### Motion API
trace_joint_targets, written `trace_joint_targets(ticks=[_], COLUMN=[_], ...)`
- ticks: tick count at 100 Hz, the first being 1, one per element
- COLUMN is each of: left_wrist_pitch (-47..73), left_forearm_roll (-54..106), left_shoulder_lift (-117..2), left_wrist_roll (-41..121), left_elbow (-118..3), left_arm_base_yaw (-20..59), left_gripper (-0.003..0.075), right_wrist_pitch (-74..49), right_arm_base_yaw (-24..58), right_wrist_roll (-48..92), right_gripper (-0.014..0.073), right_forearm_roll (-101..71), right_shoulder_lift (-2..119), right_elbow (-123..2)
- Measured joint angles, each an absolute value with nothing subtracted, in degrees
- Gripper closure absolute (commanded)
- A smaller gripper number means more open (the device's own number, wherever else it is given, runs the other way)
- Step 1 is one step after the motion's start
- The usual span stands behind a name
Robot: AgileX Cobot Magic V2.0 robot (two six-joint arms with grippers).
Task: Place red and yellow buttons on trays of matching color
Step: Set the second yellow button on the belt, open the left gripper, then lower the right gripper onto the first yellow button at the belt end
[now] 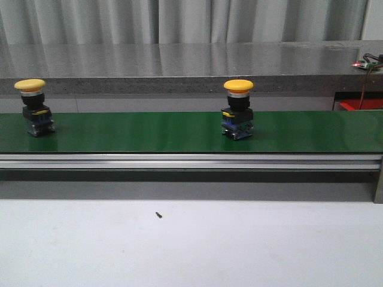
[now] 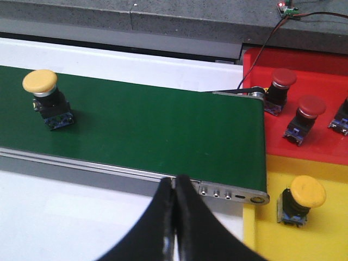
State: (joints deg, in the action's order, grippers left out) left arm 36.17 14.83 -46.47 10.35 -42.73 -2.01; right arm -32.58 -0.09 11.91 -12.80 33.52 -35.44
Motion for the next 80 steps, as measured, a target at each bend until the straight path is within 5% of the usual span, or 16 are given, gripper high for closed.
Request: trace_joint_targets(ticks=[32, 41, 63, 80], left_wrist_pitch=[36.2, 36.2, 36.0, 35.9], left_forearm_roll=[14.7, 14.7, 14.7, 14.7], left_shoulder_lift=[-46.9, -46.9, -46.9, -46.9], left_wrist_roll=[10.4, 10.4, 10.4, 10.4], left_elbow=[-42.7, -42.7, -42.7, -42.7], left_arm_base_yaw=[-2.0, -2.0, -2.0, -2.0], left_gripper=[0.0740, 0.0740, 0.0740, 0.0740], right_wrist_pitch=[-41.6, -44.0, -50.4, -54.5], right_arm_base_yaw=[-0.1, -0.1, 0.4, 2.4], right_wrist_roll=[11.9, 11.9, 11.9, 11.9], right_gripper=[0.0616, 0.0496, 0.0000, -0.0041], right_forearm_roll=[-14.2, -15.3, -17.2, -17.3], right_shoulder_lift=[48.2, 53.1, 63.8, 71.7], right_elbow=[-49.2, -53.3, -62.2, -68.7])
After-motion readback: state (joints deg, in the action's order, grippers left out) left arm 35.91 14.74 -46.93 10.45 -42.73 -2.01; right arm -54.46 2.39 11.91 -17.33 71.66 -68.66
